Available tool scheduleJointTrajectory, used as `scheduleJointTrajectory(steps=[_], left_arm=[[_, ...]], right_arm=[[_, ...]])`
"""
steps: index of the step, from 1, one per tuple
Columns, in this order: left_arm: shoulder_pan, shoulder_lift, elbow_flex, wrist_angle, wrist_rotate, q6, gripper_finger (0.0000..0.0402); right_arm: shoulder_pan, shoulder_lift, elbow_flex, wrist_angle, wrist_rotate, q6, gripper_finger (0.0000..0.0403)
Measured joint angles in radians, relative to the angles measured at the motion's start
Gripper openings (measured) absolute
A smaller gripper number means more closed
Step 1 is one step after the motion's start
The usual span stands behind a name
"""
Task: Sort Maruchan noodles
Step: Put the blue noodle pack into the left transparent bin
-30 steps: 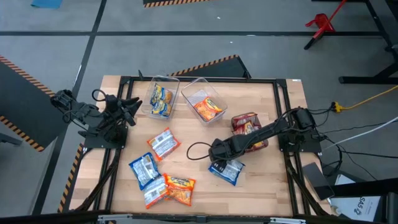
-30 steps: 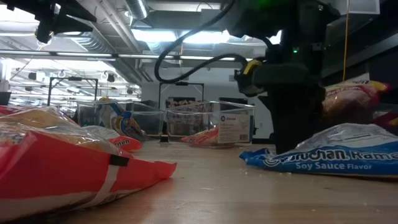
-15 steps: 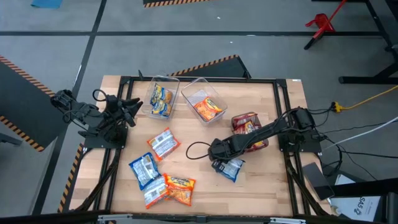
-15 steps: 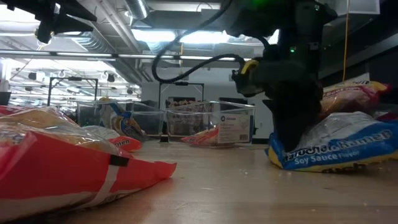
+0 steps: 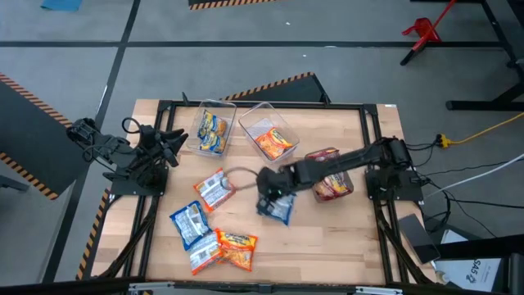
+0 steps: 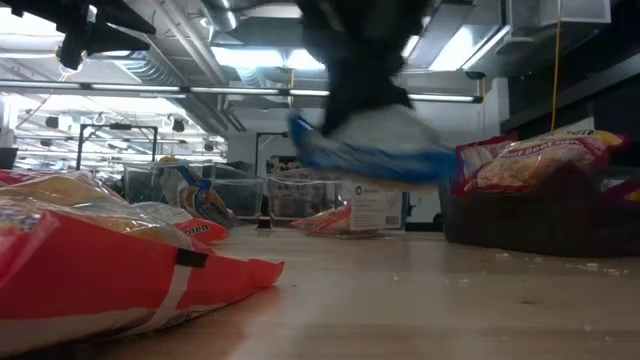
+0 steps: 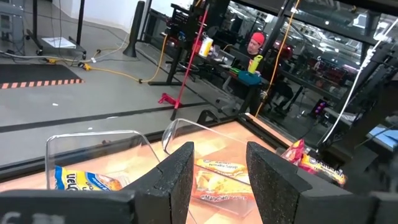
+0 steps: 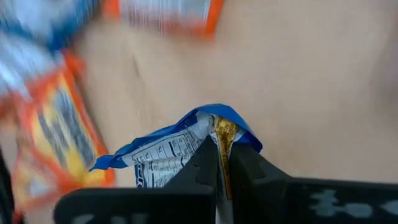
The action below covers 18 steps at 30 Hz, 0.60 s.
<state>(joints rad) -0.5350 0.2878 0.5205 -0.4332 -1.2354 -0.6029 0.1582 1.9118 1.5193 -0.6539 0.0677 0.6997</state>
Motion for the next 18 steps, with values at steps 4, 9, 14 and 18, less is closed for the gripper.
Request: scheduleJointTrajectory(steps=[4,9,14,18], left_arm=[[0.000,0.000,0.000,0.000,0.000,-0.017,0.0141],[0.000,0.000,0.000,0.000,0.023,-0.020,0.0141],[0.000,0.000,0.000,0.000,0.026,-0.023,0.0141],[0.000,0.000,0.000,-0.001,0.026,-0.023,0.0141]], right_arm=[[-0.075,-0.002,0.112,0.009,0.053,-0.083,0.0001],[-0.176,-0.002,0.221,0.124,0.084,-0.142,0.0001],[-0.285,0.009,0.272,0.341,0.090,-0.152,0.0000],[-0.358,0.064,0.292,0.516,0.068,-0.154,0.0000]])
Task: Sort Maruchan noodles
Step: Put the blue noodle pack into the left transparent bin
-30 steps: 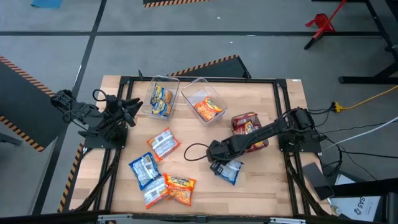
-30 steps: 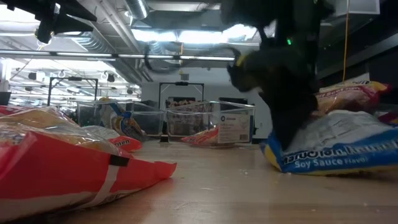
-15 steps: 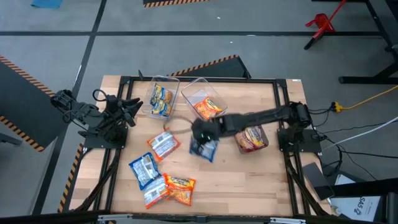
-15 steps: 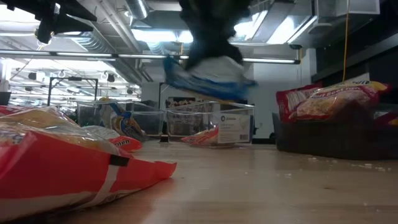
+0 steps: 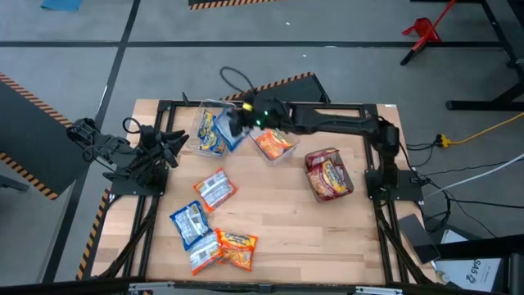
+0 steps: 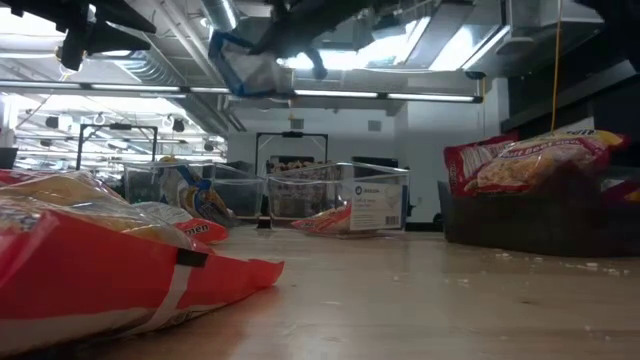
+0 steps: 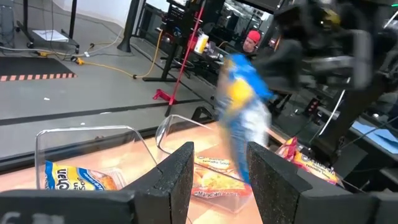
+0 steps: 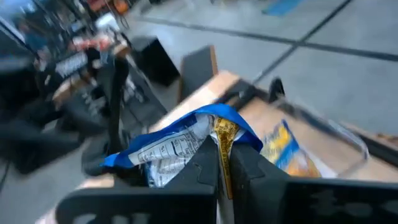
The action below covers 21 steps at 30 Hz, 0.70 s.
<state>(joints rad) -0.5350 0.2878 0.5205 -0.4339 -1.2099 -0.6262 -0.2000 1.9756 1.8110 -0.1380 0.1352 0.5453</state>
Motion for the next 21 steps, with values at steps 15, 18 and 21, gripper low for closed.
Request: scheduleJointTrajectory(steps=[15,18,21], left_arm=[[0.000,0.000,0.000,0.000,-0.012,-0.001,0.0141],[0.000,0.000,0.000,0.000,-0.012,-0.002,0.0141],[0.000,0.000,0.000,0.001,-0.012,-0.003,0.0141]], right_arm=[[-0.154,0.372,0.319,0.214,-0.163,0.083,0.0000],[-0.174,0.435,0.381,0.190,-0.195,0.086,0.0000],[-0.191,0.471,0.404,0.171,-0.256,0.068,0.0000]])
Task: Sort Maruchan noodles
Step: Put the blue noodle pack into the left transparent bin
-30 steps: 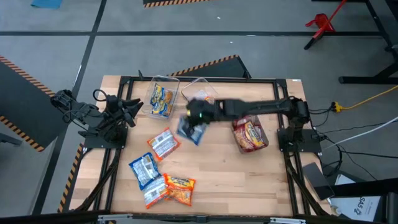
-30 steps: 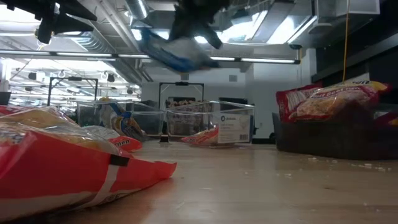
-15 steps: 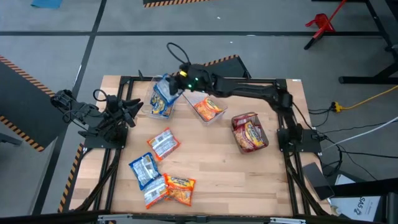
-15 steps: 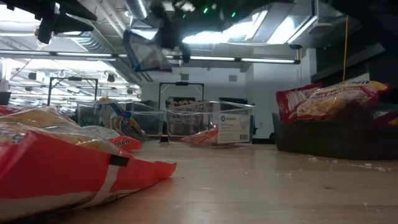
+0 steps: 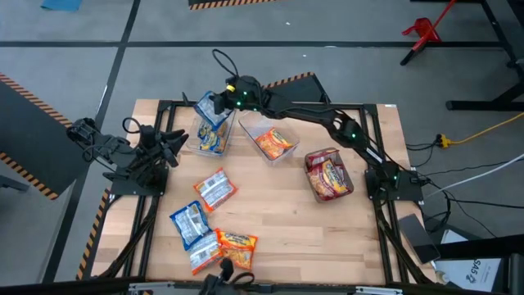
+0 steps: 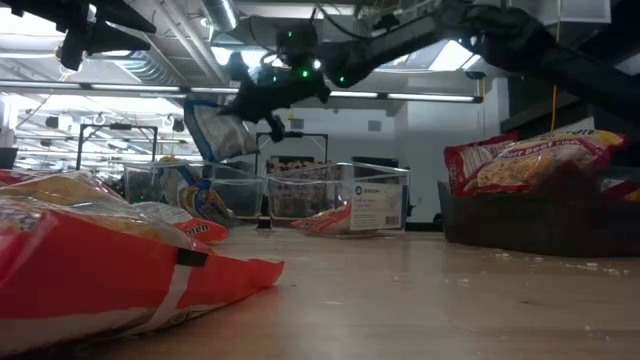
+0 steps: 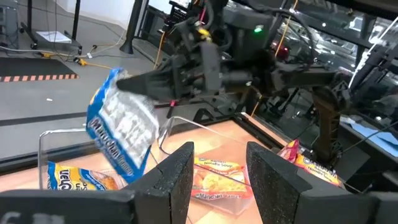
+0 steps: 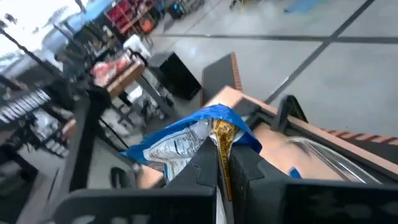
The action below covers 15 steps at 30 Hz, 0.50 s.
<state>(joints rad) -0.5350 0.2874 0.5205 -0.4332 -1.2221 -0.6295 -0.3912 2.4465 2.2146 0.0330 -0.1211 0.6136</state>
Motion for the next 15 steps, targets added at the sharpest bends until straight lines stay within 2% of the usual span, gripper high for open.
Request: scheduleJointTrajectory(steps=[4,8,10,13,15], left_arm=[[0.000,0.000,0.000,-0.001,0.000,0.000,0.0141],[0.000,0.000,0.000,-0.001,0.000,0.000,0.0141],[0.000,0.000,0.000,-0.001,0.000,0.000,0.0141],[0.000,0.000,0.000,-0.001,-0.007,0.000,0.0141],[0.000,0.000,0.000,-0.001,-0.015,0.000,0.0141]], right_arm=[[-0.028,0.031,0.000,-0.068,-0.062,-0.017,0.0000],[-0.051,0.056,0.000,-0.108,-0.167,-0.019,0.0000],[-0.052,0.059,0.000,-0.118,-0.180,-0.023,0.0001],[-0.055,0.059,0.000,-0.135,-0.177,-0.078,0.0018],[-0.055,0.060,0.000,-0.139,-0.183,-0.097,0.0042]])
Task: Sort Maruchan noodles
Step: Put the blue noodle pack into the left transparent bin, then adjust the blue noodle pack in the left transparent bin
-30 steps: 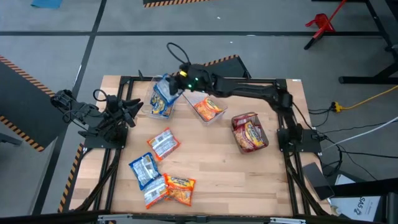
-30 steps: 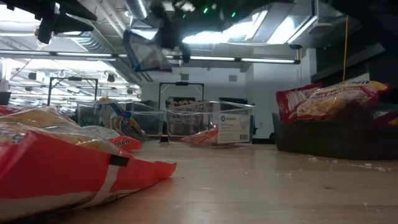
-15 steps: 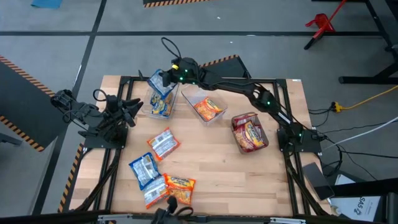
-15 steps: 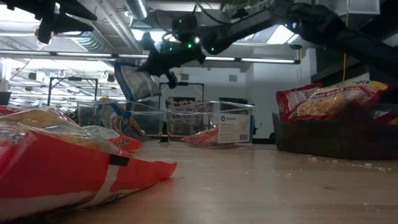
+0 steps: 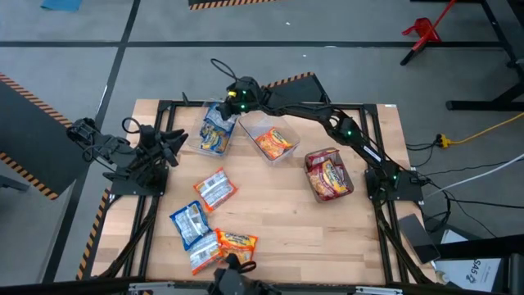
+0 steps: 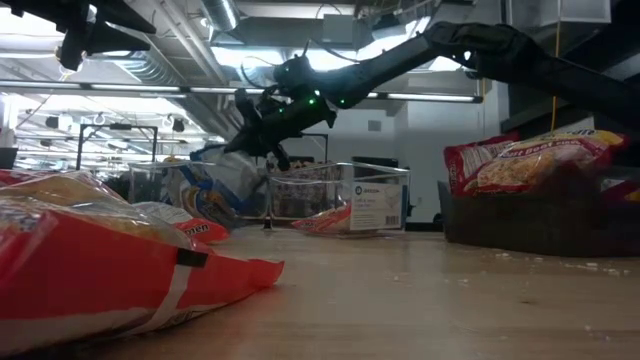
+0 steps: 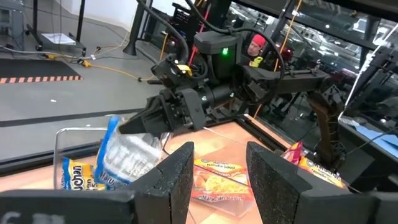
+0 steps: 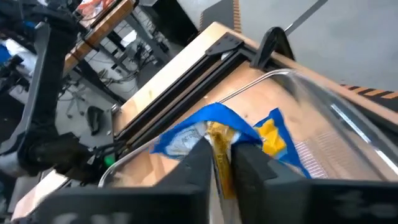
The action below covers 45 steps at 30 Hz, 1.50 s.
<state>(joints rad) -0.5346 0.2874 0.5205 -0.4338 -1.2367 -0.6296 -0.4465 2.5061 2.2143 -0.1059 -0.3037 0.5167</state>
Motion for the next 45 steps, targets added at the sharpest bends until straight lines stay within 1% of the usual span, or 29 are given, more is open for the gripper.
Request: scheduleJointTrajectory(steps=[3,7,10,12,14,15,16,18,21,24,25,29,34,38,40,45], left_arm=[[0.000,0.000,0.000,0.000,-0.009,0.000,0.0141],[0.000,0.000,0.000,0.000,-0.009,0.000,0.0141],[0.000,0.000,0.000,0.000,-0.009,0.003,0.0141],[0.000,0.000,0.000,-0.002,-0.009,0.003,0.0141],[0.000,0.000,0.000,-0.004,-0.009,0.003,0.0141],[0.000,0.000,0.000,-0.004,-0.009,0.003,0.0141],[0.000,0.000,0.000,-0.004,-0.009,0.003,0.0141],[0.000,0.000,0.000,-0.008,-0.009,0.003,0.0141],[0.000,0.000,0.000,-0.008,-0.009,0.003,0.0141],[0.000,0.000,0.000,-0.008,-0.009,0.003,0.0141],[0.000,0.000,0.000,-0.007,-0.010,0.003,0.0141],[0.000,0.000,0.000,-0.007,-0.011,0.003,0.0141],[0.000,0.000,0.000,-0.008,-0.011,0.003,0.0141],[0.000,0.000,0.000,-0.007,-0.017,0.002,0.0141],[0.000,0.000,0.000,-0.007,-0.019,-0.012,0.0141],[0.000,0.000,0.000,-0.007,-0.006,-0.023,0.0141]], right_arm=[[-0.005,0.000,0.000,-0.014,-0.038,-0.002,0.0095],[-0.014,0.000,0.003,-0.026,-0.122,0.002,0.0163],[-0.011,0.002,0.055,-0.046,-0.223,-0.003,0.0191],[0.012,0.001,0.100,-0.058,-0.264,-0.053,0.0195],[0.054,-0.001,0.144,-0.114,-0.270,-0.132,0.0191],[0.077,-0.004,0.144,-0.128,-0.247,-0.176,0.0187],[0.101,-0.005,0.138,-0.129,-0.197,-0.216,0.0181],[0.139,-0.005,0.134,-0.191,-0.101,-0.268,0.0167],[0.171,0.009,0.135,-0.239,0.038,-0.353,0.0139],[0.191,0.036,0.135,-0.284,0.139,-0.400,0.0112],[0.193,0.045,0.134,-0.293,0.157,-0.408,0.0104],[0.193,0.065,0.133,-0.284,0.152,-0.416,0.0082],[0.195,0.084,0.126,-0.290,0.128,-0.436,0.0066],[0.198,0.108,0.129,-0.304,0.108,-0.451,0.0060],[0.199,0.119,0.129,-0.324,0.093,-0.432,0.0060],[0.196,0.109,0.135,-0.321,0.104,-0.405,0.0060]])
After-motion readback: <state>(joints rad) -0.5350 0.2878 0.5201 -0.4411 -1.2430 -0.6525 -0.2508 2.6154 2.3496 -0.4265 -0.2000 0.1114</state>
